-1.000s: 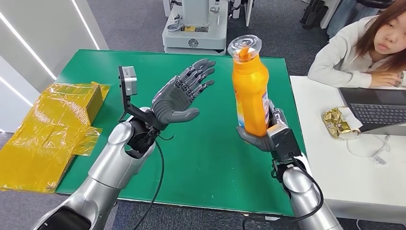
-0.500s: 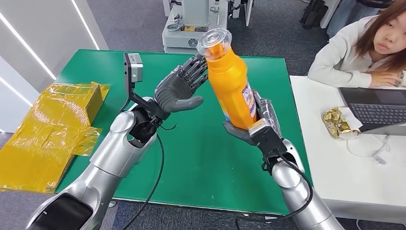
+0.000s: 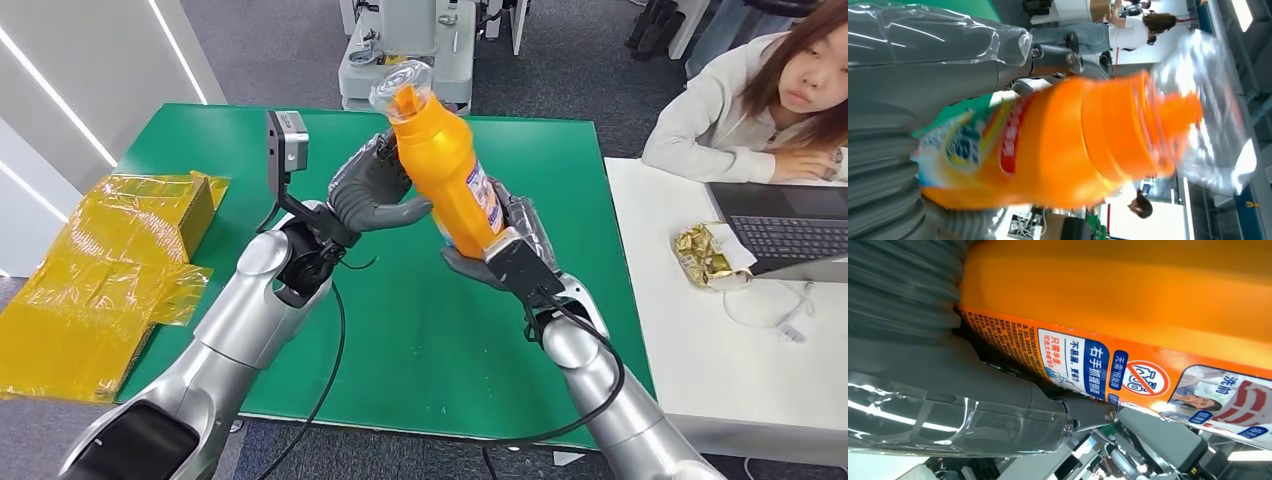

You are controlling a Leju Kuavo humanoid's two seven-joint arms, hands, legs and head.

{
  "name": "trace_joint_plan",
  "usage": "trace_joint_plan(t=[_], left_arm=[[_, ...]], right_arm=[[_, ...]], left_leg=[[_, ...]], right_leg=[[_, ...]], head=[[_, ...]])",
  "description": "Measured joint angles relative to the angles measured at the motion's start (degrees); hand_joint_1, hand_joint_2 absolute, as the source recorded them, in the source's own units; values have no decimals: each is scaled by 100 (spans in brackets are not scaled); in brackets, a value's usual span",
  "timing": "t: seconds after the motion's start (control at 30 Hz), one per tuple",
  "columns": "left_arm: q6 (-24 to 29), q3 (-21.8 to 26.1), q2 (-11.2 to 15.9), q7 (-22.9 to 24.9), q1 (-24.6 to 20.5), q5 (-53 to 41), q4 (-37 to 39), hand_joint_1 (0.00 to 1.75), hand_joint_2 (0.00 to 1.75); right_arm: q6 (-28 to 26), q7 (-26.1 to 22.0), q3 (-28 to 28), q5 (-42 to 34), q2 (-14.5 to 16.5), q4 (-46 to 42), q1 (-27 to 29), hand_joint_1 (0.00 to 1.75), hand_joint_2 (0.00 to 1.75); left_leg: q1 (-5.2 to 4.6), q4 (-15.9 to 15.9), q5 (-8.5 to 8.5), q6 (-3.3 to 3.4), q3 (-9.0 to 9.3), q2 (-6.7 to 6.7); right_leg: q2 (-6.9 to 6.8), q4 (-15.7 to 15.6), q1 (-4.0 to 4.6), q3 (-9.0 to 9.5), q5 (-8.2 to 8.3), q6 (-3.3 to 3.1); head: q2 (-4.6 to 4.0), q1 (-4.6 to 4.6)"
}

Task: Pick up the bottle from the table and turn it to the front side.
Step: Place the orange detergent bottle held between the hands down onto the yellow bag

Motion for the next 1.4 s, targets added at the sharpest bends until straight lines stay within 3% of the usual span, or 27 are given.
trace_joint_plan(t=[0.8, 0.9, 1.0, 1.03, 1.13, 1.4], left_arm=[[65, 17, -82, -52, -196, -56, 199, 0, 175], [173, 17, -104, -167, -195, -204, 225, 8, 175], [251, 32, -114, -233, -193, -240, 237, 51, 175], [267, 40, -114, -241, -193, -240, 242, 83, 175], [289, 56, -115, -246, -193, -238, 256, 151, 175], [417, 83, -139, -247, -192, -233, 363, 153, 175]], right_arm=[[-225, 127, 124, 377, 543, 753, -552, 167, 175], [-211, 142, 123, 472, 551, 753, -547, 171, 175], [-212, 138, 123, 555, 554, 753, -531, 170, 175], [-213, 138, 123, 572, 554, 753, -522, 169, 175], [-223, 137, 124, 595, 555, 752, -492, 169, 175], [-179, 258, 123, 710, 565, 698, -417, 169, 175]], left_leg=[[0, 0, 1, 0, 1, 0], [0, 0, 1, 0, 0, -1], [0, 0, 1, 0, 0, -1], [0, 0, 1, 0, 0, -1], [0, 0, 1, 0, 0, -1], [0, 0, 1, 0, 0, -1]], right_leg=[[0, 0, 0, 0, 0, 0], [0, -1, 0, 0, 0, 0], [-1, -1, 0, 0, 0, 0], [0, -1, 0, 0, 0, 0], [-1, -1, 0, 0, 0, 0], [0, -1, 0, 0, 0, 0]], head=[[0, 0], [0, 0], [0, 0], [0, 1], [0, 1], [0, 1]])
